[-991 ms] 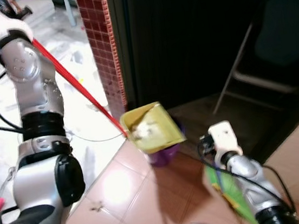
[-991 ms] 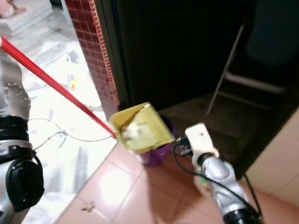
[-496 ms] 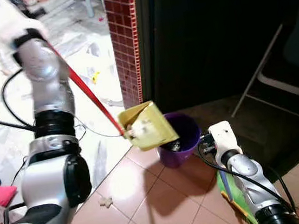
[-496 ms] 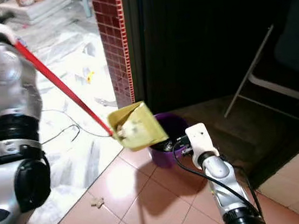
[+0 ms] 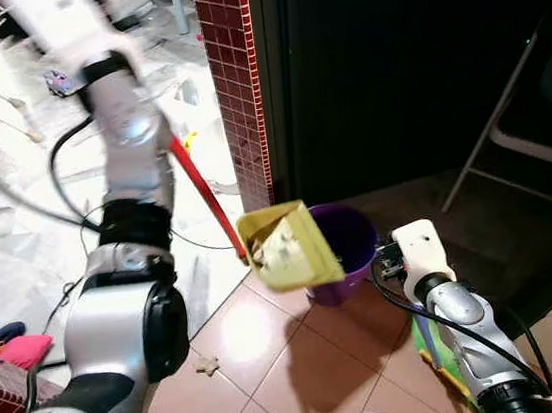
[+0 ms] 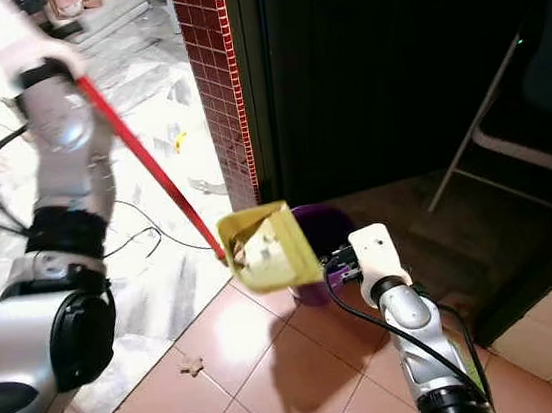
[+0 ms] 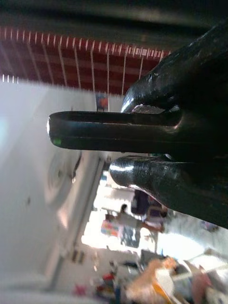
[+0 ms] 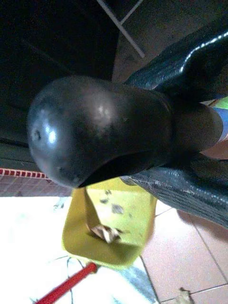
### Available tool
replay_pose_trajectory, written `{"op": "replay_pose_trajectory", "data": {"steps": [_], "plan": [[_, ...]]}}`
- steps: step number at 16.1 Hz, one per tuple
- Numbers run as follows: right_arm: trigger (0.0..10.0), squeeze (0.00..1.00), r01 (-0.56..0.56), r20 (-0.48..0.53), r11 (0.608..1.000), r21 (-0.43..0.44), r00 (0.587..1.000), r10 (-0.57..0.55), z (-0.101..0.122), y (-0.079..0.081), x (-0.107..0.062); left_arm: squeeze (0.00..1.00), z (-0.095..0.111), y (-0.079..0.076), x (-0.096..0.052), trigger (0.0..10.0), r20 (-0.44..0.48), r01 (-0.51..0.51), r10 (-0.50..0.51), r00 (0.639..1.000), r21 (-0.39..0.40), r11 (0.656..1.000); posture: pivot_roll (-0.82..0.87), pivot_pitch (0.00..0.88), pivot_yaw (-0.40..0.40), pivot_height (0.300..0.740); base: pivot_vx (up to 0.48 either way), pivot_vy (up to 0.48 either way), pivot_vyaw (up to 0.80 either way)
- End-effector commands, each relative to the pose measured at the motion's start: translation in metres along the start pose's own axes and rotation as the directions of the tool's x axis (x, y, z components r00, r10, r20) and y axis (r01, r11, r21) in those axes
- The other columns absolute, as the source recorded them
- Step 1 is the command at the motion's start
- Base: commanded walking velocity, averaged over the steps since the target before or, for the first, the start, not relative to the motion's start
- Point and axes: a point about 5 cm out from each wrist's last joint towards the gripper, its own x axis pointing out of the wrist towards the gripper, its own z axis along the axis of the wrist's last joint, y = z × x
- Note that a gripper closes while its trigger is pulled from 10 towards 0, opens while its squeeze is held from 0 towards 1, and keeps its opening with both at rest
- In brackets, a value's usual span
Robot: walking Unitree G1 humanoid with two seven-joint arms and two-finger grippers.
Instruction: Sweep floor
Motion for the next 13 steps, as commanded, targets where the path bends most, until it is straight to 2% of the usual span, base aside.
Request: {"op": "replay_pose_trajectory", "data": {"steps": [1,2,5,10,13], "plan": [[10.0,0.00,-0.063,-0.061,0.981,0.182,0.995,0.075,-0.018,0.027,-0.003,0.00,0.031,-0.016,0.013,10.0,0.137,0.054,-0.050,0.989,-0.025,0.998,-0.16,0.000,0.171,0.740,0.000,0.000,0.00],[10.0,0.00,-0.052,-0.047,0.978,0.202,0.997,0.063,-0.016,0.031,-0.005,0.00,0.035,-0.029,0.013,10.0,0.150,0.105,-0.100,0.984,-0.026,0.994,-0.17,0.000,0.194,0.740,0.000,0.000,0.00],[10.0,0.00,-0.028,-0.039,0.969,0.247,0.998,0.039,-0.016,0.039,-0.007,0.00,0.043,-0.054,0.015,10.0,0.171,0.169,-0.160,0.972,-0.040,0.985,-0.19,0.000,0.249,0.740,0.000,0.000,0.00],[10.0,0.00,-0.019,-0.024,0.963,0.271,0.999,0.027,-0.012,0.047,-0.011,0.00,0.062,-0.057,0.032,10.0,0.233,0.152,-0.148,0.961,0.000,0.988,-0.22,0.000,0.263,0.740,0.000,0.000,0.00],[10.0,0.00,-0.026,0.011,0.959,0.283,1.000,0.024,-0.006,0.051,-0.015,0.00,0.072,-0.068,0.030,10.0,0.307,0.173,-0.179,0.935,0.049,0.984,-0.24,0.000,0.277,0.740,0.000,0.000,0.00]]}}
